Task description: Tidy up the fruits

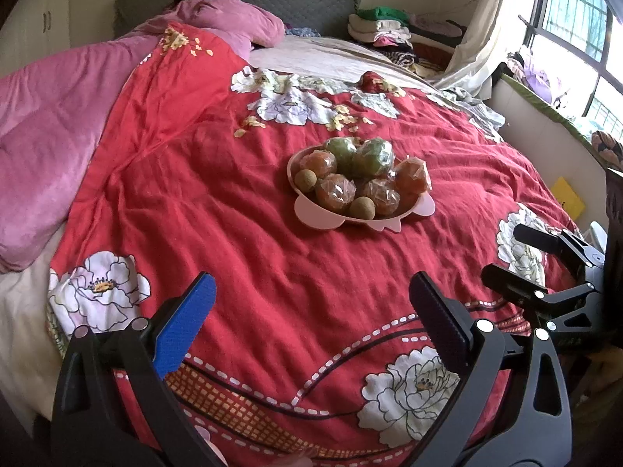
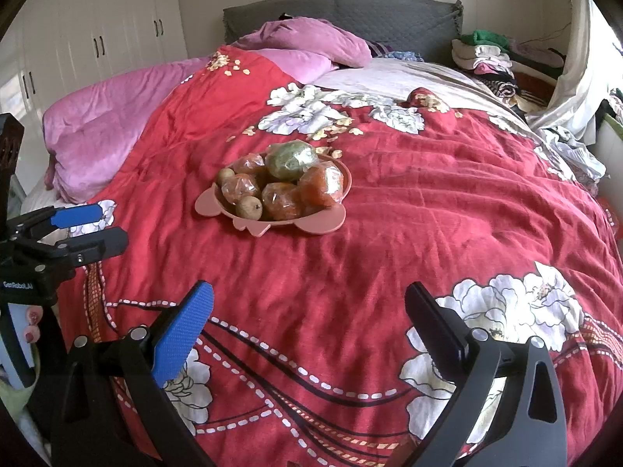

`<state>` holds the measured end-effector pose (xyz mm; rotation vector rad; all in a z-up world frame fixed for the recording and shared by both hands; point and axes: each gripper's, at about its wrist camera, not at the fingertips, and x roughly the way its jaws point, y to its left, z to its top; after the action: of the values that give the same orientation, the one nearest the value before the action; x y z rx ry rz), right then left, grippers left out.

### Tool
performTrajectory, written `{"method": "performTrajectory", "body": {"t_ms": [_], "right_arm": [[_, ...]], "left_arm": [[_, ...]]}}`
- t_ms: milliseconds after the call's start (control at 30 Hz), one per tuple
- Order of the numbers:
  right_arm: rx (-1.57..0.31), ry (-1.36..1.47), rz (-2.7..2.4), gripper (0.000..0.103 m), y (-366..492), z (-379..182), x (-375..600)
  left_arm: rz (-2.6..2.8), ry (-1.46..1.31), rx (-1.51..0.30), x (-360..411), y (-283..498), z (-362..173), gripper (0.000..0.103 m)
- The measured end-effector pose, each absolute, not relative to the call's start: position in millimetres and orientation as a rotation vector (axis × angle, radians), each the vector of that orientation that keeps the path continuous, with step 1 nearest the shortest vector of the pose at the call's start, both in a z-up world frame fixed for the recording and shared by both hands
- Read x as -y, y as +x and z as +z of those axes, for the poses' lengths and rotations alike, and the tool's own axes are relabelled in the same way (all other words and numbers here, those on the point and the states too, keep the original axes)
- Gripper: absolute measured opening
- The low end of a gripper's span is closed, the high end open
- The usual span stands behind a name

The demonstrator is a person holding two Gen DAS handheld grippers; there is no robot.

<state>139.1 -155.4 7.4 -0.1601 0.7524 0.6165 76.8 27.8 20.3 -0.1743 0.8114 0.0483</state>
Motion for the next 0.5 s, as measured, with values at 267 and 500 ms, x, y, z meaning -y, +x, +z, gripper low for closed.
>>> {"method": "performTrajectory", "body": {"t_ms": [267, 500], "right_arm": [[-0.753, -0.159, 0.614, 0.098, 139.6, 7.8, 157.2], [-0.752, -0.158, 0.613, 0.098, 140.0, 7.4, 158.4]], "left_arm": [[0.053, -0.173, -0.814, -27.1, 76.9, 19.9, 0.093], [0.056, -0.169, -0.818, -27.7, 77.0, 19.9, 0.093]]}}
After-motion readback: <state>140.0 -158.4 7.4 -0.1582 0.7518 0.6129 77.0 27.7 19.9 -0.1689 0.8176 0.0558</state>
